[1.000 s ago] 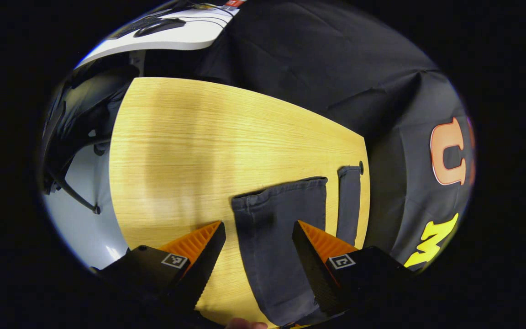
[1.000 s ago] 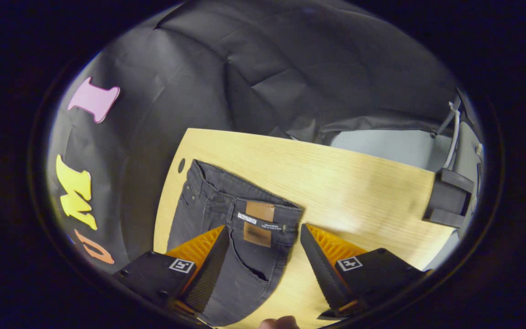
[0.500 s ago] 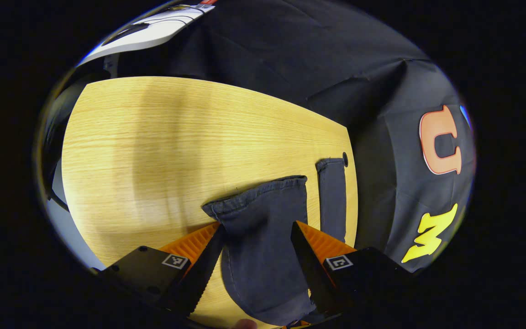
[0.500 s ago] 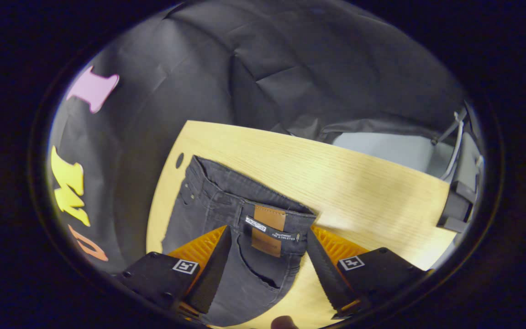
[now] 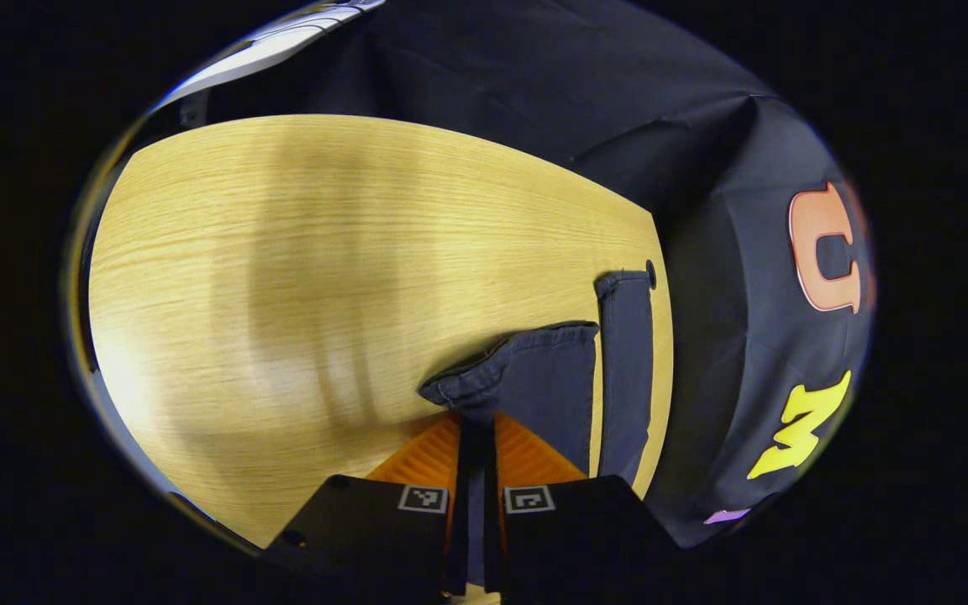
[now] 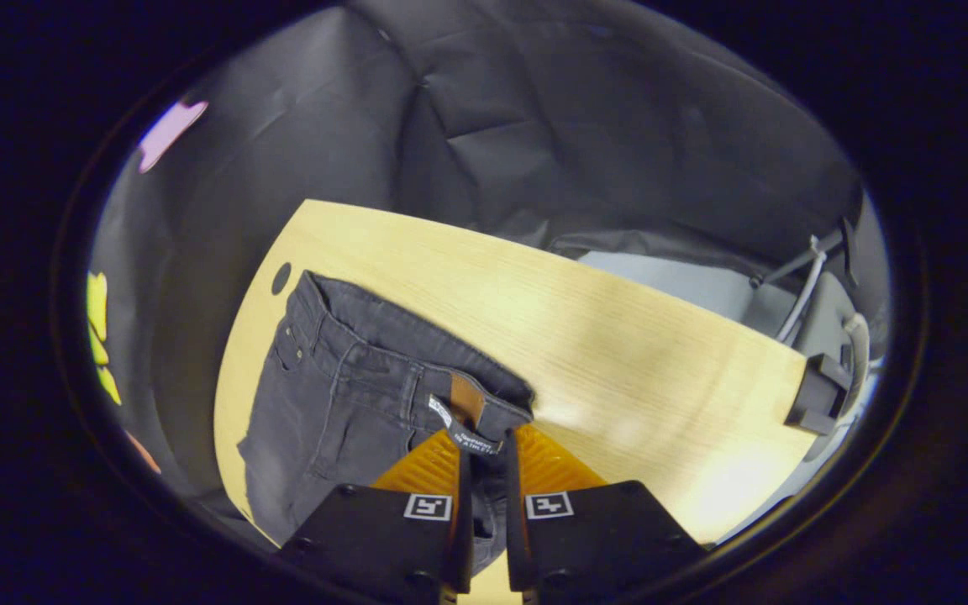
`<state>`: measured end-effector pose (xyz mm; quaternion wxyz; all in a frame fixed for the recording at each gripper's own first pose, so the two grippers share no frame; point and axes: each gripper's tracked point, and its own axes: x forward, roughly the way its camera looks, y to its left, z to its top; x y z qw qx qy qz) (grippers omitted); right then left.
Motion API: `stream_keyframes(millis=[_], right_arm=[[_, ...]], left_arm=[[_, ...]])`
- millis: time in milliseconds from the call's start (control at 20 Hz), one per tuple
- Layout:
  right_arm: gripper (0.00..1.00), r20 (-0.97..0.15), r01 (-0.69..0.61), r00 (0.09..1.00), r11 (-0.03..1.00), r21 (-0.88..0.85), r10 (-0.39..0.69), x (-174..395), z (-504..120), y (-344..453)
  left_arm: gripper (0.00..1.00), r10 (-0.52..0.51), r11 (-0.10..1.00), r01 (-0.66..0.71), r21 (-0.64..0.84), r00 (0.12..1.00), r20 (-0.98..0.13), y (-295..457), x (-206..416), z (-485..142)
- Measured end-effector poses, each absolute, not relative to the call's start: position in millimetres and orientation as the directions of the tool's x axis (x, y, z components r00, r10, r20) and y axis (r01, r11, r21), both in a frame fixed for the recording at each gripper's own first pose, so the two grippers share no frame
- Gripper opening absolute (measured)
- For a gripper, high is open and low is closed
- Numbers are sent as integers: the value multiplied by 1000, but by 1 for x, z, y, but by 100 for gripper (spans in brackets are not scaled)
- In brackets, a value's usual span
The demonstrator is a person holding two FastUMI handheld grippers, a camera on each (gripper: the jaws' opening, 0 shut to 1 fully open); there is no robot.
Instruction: Grasp the waist and the cuffs of the jeans and fold them to make the two legs overlap; first hold the waist and fold one-third of the jeans toward the cuffs, then hold the cuffs and fold the remaining one-third in the same direction to finish folding.
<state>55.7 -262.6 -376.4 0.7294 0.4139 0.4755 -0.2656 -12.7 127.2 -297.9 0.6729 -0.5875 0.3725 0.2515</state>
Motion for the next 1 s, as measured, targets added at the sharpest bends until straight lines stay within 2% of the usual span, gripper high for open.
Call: stream_keyframes(millis=[50,150,250,300,600,700,750,1000], right_arm=[[12,-909,788,416,489,375,27,56,-375,-262],[8,-900,793,432,451,410,58,54,-373,-262],[15,-893,791,444,436,429,74,53,-369,-262],[12,-887,787,454,429,443,83,53,-364,-261],[11,-842,753,515,384,534,161,56,-313,-255],[15,-828,731,530,397,556,183,66,-292,-251],[11,-823,716,535,415,562,190,74,-284,-251],[11,-811,664,544,479,574,217,118,-258,-243]], left_arm=[[7,-100,177,-779,-601,593,-799,128,-14,-297],[5,-107,146,-790,-595,585,-804,130,-18,-293],[4,-126,106,-792,-601,589,-798,131,-25,-283],[4,-128,87,-790,-608,596,-793,133,-28,-276],[4,-136,8,-764,-646,639,-757,142,-28,-225],[4,-152,23,-762,-648,638,-755,142,-21,-212],[4,-155,34,-769,-638,627,-763,144,-16,-209],[4,-207,56,-766,-640,619,-758,148,25,-192]])
